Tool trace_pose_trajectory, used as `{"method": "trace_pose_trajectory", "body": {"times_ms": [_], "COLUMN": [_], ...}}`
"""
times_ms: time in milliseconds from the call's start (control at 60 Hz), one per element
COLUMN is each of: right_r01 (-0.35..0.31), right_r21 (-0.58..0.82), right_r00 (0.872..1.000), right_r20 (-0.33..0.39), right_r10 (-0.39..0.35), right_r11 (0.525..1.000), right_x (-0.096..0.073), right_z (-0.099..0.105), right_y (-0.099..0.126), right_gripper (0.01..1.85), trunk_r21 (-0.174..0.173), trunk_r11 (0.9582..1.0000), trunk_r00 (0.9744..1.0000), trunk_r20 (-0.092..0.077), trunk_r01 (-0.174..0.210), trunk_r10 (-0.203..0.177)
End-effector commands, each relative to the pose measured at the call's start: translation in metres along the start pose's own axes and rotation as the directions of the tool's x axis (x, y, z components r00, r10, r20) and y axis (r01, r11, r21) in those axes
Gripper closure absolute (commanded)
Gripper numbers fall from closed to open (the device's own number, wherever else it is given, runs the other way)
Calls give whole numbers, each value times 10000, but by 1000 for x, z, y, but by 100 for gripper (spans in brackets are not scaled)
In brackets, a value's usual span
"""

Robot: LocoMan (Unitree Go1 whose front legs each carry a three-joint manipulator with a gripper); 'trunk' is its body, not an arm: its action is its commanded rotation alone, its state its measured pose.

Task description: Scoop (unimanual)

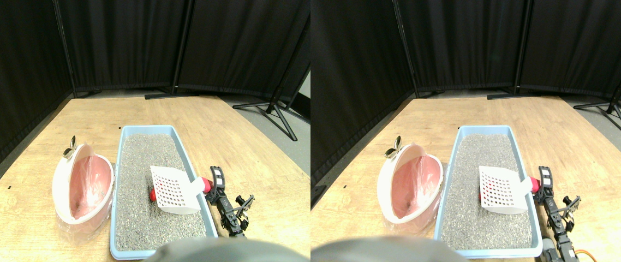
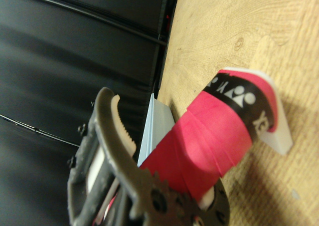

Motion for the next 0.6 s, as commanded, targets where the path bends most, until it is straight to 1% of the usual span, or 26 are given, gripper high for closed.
{"method": "trace_pose_trajectory", "body": {"times_ms": [17, 83, 117, 133, 167, 183, 200, 217, 233, 267, 383, 450, 533, 600], "right_r01": [-5, -22, -3, -118, -207, -307, -686, -857, -857, -1059, -1146, -1302, -1287, -1431], "right_r21": [-56, 3, -105, -78, -103, -141, -177, -178, -178, -158, -248, -439, -530, -666], "right_r00": [9999, 9999, 10000, 9999, 9997, 9993, 9967, 9950, 9950, 9926, 9912, 9882, 9873, 9840], "right_r20": [152, 124, 89, 120, 161, 222, 421, 491, 491, 581, 638, 759, 868, 978], "right_r10": [6, 22, 4, 119, 208, 310, 693, 865, 865, 1067, 1159, 1332, 1330, 1492], "right_r11": [10000, 10000, 9999, 9999, 9997, 9994, 9975, 9962, 9962, 9942, 9931, 9905, 9903, 9875], "right_x": [4, 3, 4, 3, 3, 3, 3, 3, 3, 3, 1, -1, -3, -5], "right_z": [3, 3, 2, 2, 2, 2, 1, 1, 1, 1, 4, 5, 7, 10], "right_y": [2, 2, 1, 1, 1, 0, 0, 0, 0, -1, -2, -2, -2, -2], "right_gripper": [100, 103, 111, 120, 133, 149, 168, 180, 180, 181, 181, 181, 181, 181], "trunk_r21": [-22, -2, -2, -2, 1, 1, 1, -2, -2, -6, -22, -20, -27, -59], "trunk_r11": [9999, 10000, 10000, 10000, 10000, 10000, 10000, 10000, 10000, 10000, 10000, 10000, 10000, 10000], "trunk_r00": [9998, 9998, 9998, 9998, 9998, 9998, 9998, 9998, 9998, 9998, 9998, 9998, 9999, 9998], "trunk_r20": [-180, -180, -180, -180, -181, -181, -181, -163, -163, -172, -174, -180, -164, -167], "trunk_r01": [-122, -74, -74, -74, -64, -64, -64, -63, -63, -62, -56, -42, -42, -55], "trunk_r10": [121, 74, 74, 74, 64, 64, 64, 63, 63, 62, 56, 42, 42, 54]}}
